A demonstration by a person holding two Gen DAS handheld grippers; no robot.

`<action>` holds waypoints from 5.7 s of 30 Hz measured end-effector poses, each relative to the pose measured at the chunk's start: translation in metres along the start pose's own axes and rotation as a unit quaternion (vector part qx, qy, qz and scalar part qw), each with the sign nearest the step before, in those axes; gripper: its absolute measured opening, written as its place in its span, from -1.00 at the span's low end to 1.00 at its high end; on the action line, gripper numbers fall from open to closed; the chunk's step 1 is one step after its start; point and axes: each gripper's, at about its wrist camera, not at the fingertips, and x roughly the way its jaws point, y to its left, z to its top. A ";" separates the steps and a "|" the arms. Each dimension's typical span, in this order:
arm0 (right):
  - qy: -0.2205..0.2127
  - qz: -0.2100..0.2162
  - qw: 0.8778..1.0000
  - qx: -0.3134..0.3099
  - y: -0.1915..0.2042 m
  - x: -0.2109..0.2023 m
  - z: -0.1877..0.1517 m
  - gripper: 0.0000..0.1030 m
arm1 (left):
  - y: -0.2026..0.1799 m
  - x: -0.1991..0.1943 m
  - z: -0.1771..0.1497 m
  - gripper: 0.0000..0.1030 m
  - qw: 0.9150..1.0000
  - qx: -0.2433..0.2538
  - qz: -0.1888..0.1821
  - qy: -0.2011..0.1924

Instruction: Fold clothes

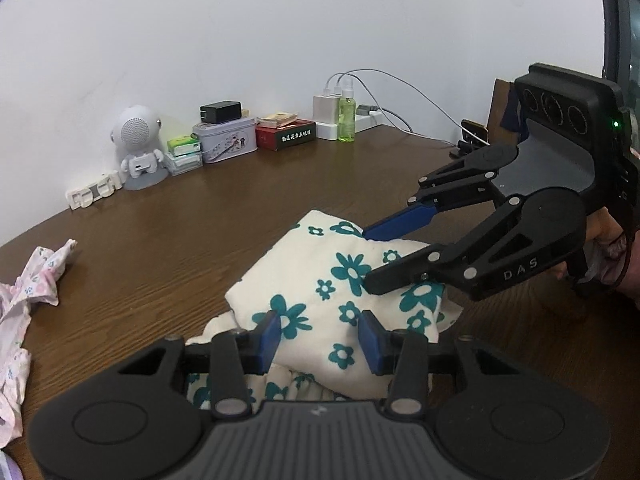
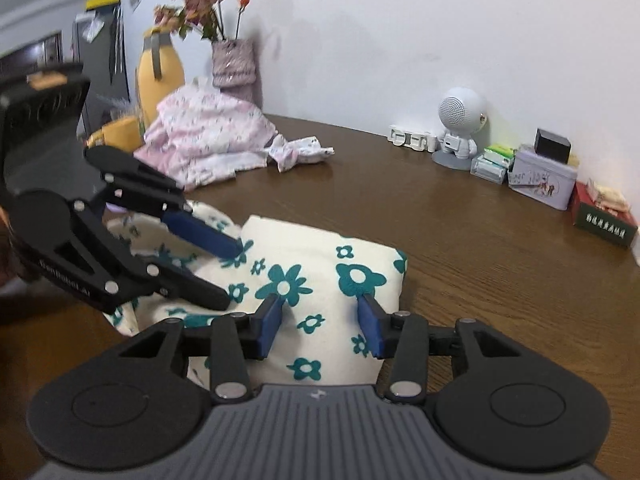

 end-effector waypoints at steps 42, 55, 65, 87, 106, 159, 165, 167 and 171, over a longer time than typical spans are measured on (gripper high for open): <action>-0.010 0.138 0.918 0.371 -0.074 0.005 -0.057 -0.07 | 0.015 -0.004 -0.022 -0.04 0.999 0.010 -0.010 -0.032; -0.020 0.145 0.914 0.379 -0.073 -0.004 -0.054 -0.48 | 0.004 -0.006 -0.024 -0.02 0.998 0.044 0.001 -0.053; 0.065 0.003 0.984 0.166 -0.065 -0.045 0.034 -0.49 | -0.039 0.032 0.015 0.15 0.997 0.079 0.001 -0.025; 0.090 -0.144 0.973 -0.153 0.075 -0.028 0.056 -0.43 | 0.004 0.001 0.008 0.48 0.999 -0.020 0.015 -0.046; 0.087 -0.107 0.986 -0.091 0.053 -0.032 0.060 -0.43 | 0.010 0.041 0.018 0.70 0.987 -0.044 -0.144 0.051; 0.101 -0.044 0.991 -0.078 0.076 0.002 0.041 -0.34 | 0.027 -0.012 -0.016 0.24 0.997 -0.056 -0.039 0.038; 0.099 -0.030 0.992 -0.077 0.084 0.008 0.030 -0.31 | 0.045 -0.053 -0.008 0.12 0.993 -0.101 -0.017 -0.057; 0.094 -0.031 0.992 -0.077 0.087 0.009 0.026 -0.31 | 0.047 -0.059 0.000 -0.11 0.989 -0.115 -0.030 -0.087; 0.082 -0.033 0.993 -0.076 0.090 0.008 0.021 -0.29 | 0.033 -0.044 0.017 -0.46 0.990 -0.103 -0.044 -0.090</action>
